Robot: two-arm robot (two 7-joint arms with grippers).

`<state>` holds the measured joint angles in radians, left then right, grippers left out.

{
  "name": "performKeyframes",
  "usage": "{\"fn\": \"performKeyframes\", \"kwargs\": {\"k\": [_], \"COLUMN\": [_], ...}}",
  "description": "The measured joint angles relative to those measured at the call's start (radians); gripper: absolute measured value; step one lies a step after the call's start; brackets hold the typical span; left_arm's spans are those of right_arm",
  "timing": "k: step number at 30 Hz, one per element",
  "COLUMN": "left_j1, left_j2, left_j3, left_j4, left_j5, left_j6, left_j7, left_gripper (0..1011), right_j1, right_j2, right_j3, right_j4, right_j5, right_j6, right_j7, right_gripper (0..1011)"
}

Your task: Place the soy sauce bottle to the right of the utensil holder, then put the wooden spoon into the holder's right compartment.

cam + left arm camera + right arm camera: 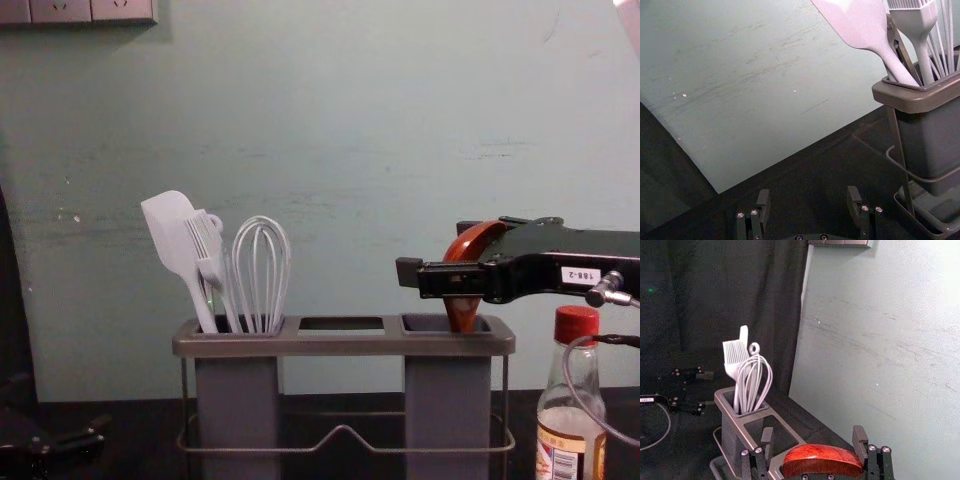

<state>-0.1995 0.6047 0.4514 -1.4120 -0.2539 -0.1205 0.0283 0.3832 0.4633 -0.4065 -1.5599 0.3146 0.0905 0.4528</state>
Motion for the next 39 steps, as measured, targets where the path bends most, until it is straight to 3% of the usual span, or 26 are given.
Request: {"fn": "performKeyframes", "kwargs": {"k": [7,14,24,30,34,35,39], "left_j1": [0.0,0.0,0.0,0.0,0.0,0.0,0.0], "left_j2": [0.0,0.0,0.0,0.0,0.0,0.0,0.0], "left_j3": [0.0,0.0,0.0,0.0,0.0,0.0,0.0], "left_j4": [0.0,0.0,0.0,0.0,0.0,0.0,0.0], "left_j5": [0.0,0.0,0.0,0.0,0.0,0.0,0.0], "left_j6": [0.0,0.0,0.0,0.0,0.0,0.0,0.0], "left_j7": [0.0,0.0,0.0,0.0,0.0,0.0,0.0], "left_gripper": [1005,1005,1005,1005,1005,1005,1005], "right_j1": [-0.002,-0.036,-0.156,-0.3,-0.374,-0.446,-0.54], "right_j2": [0.001,0.008,0.014,0.005,-0.01,-0.03,-0.057], "right_j3": [0.0,0.027,0.097,0.157,0.176,0.189,0.209], "right_j4": [-0.007,-0.087,-0.241,-0.371,-0.419,-0.45,-0.473], "right_j5": [-0.004,-0.032,-0.053,-0.093,-0.124,-0.17,-0.216], "right_j6": [0.001,0.014,0.04,0.045,0.032,-0.005,-0.078], "right_j7": [-0.004,-0.053,-0.137,-0.241,-0.3,-0.364,-0.435], "right_gripper": [1002,1003,1003,1003,1003,1003,1002]}}
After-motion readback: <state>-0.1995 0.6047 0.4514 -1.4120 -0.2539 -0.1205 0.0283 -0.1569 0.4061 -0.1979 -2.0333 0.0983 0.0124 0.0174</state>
